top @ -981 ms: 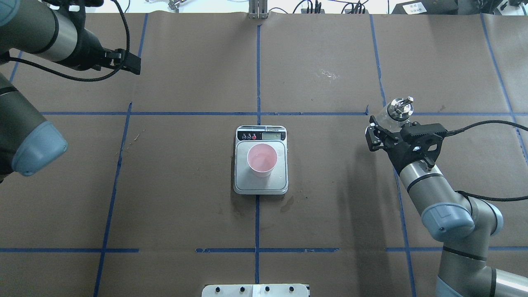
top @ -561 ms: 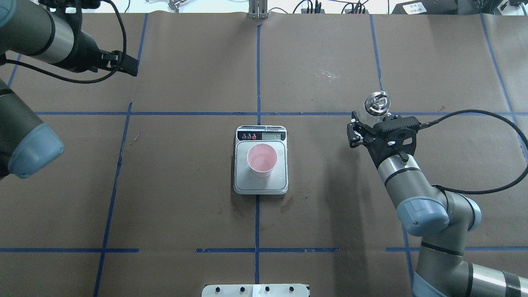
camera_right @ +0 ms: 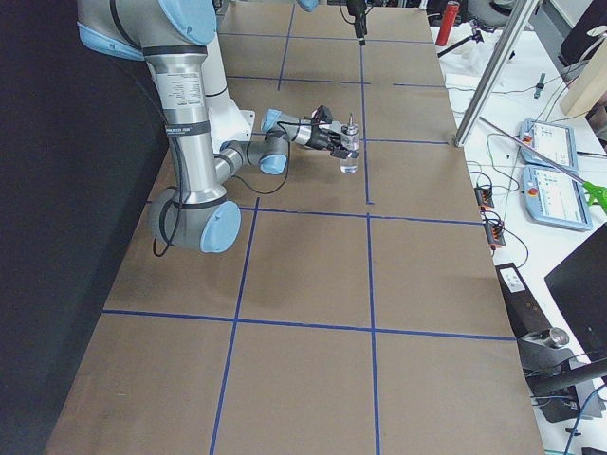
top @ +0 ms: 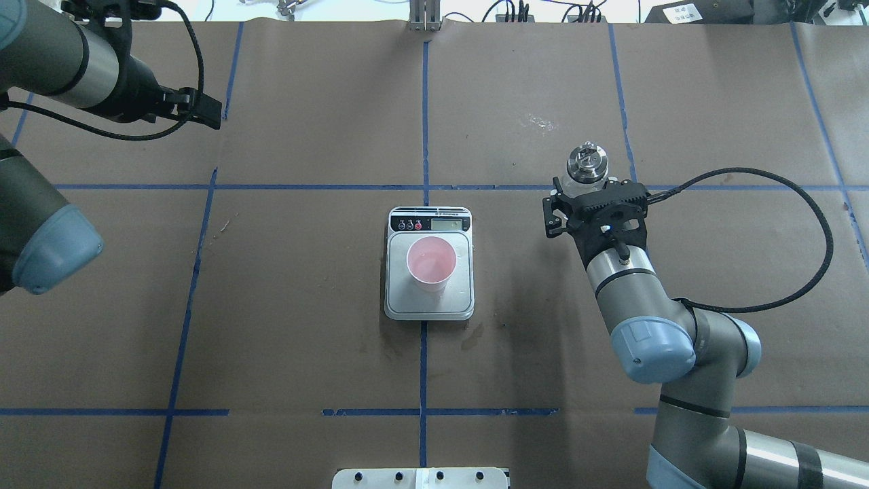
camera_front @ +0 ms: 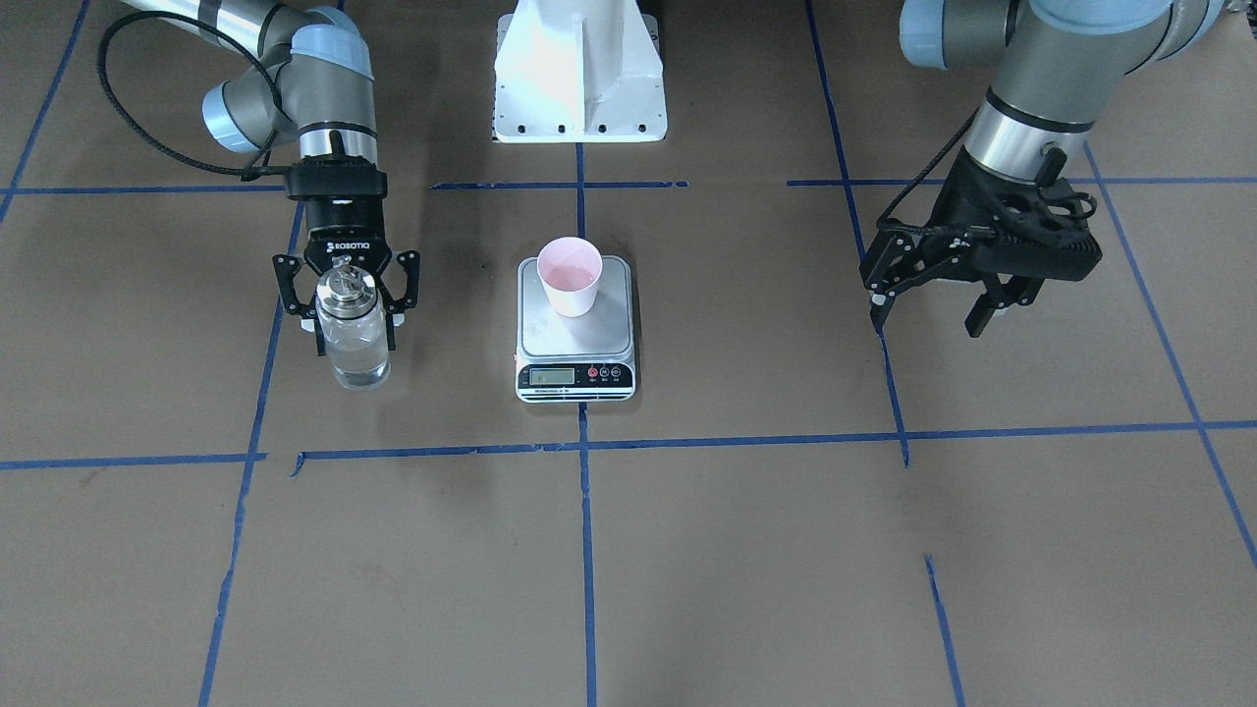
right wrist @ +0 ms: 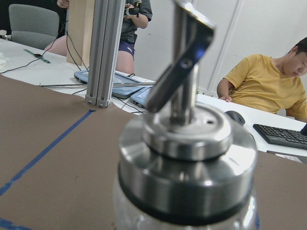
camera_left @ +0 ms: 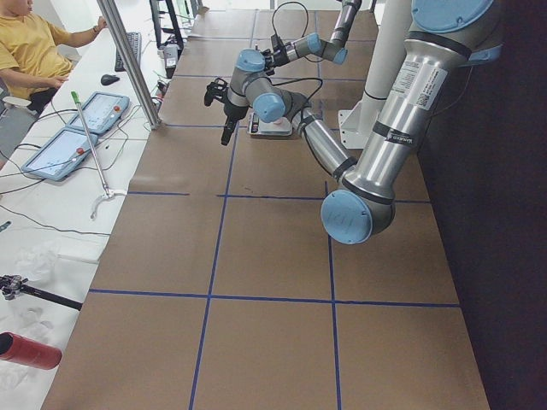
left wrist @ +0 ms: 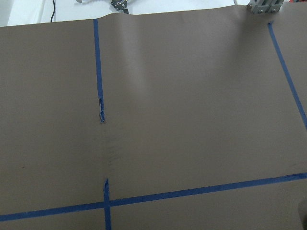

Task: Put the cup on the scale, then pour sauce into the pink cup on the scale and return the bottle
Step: 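Lift the bottle with the right gripper and carry it over the cup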

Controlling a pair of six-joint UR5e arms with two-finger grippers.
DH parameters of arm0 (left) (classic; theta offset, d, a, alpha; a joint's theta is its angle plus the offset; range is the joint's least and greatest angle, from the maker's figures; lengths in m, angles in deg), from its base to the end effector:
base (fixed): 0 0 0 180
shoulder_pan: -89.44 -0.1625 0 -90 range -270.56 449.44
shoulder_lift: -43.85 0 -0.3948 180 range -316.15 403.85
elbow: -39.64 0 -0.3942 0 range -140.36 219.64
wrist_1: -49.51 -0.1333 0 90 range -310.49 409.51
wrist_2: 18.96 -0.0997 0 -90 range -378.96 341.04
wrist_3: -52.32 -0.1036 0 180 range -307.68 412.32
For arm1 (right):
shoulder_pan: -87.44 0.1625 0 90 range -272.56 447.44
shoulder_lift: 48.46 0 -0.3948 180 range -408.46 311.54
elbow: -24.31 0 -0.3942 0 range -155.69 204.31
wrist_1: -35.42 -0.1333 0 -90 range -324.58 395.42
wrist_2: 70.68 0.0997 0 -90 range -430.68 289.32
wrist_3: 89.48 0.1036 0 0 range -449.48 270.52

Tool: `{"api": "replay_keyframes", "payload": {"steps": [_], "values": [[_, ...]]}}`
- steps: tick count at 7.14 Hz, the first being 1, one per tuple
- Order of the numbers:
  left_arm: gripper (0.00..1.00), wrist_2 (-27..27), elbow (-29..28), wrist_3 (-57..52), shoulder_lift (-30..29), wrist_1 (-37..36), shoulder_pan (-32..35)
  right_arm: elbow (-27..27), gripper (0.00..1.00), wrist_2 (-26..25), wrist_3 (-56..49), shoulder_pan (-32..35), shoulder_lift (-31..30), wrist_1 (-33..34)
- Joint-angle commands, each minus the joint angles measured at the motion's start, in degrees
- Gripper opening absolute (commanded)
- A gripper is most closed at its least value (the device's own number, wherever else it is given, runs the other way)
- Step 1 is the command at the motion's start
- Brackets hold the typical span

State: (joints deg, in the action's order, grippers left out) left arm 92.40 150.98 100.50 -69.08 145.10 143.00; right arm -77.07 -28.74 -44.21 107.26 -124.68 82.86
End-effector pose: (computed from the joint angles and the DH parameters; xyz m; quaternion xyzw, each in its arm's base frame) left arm 0.2641 -0.5186 0.2369 0.1932 0.4031 -0.0134 0.8944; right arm -0.4486 -0.3853 0.3123 0.5576 -0.2497 0.0580 0.7895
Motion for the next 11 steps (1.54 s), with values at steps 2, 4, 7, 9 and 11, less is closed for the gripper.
{"api": "replay_keyframes", "payload": {"steps": [2, 4, 7, 9, 11], "values": [[1.0, 0.09, -0.07, -0.01, 0.08, 0.13, -0.04, -0.65, 0.0, 1.05, -11.96, -1.18, 1.34, 0.89], [1.0, 0.09, -0.16, 0.08, 0.08, 0.13, -0.04, -0.04, 0.0, 0.43, -20.54, -2.67, 1.51, 1.07], [1.0, 0.17, -0.07, 0.08, 0.08, 0.13, -0.04, 0.57, 0.0, -7.29, -33.61, -5.31, 6.75, 11.86], [1.0, 0.17, -0.07, 0.08, 0.08, 0.13, -0.04, 0.49, 0.0, -8.62, -40.32, -6.19, 7.75, 17.49], [1.0, 0.17, 0.02, 0.08, 0.08, 0.13, -0.04, 0.49, 0.0, -10.37, -46.8, -7.25, 7.84, 19.16]]}}
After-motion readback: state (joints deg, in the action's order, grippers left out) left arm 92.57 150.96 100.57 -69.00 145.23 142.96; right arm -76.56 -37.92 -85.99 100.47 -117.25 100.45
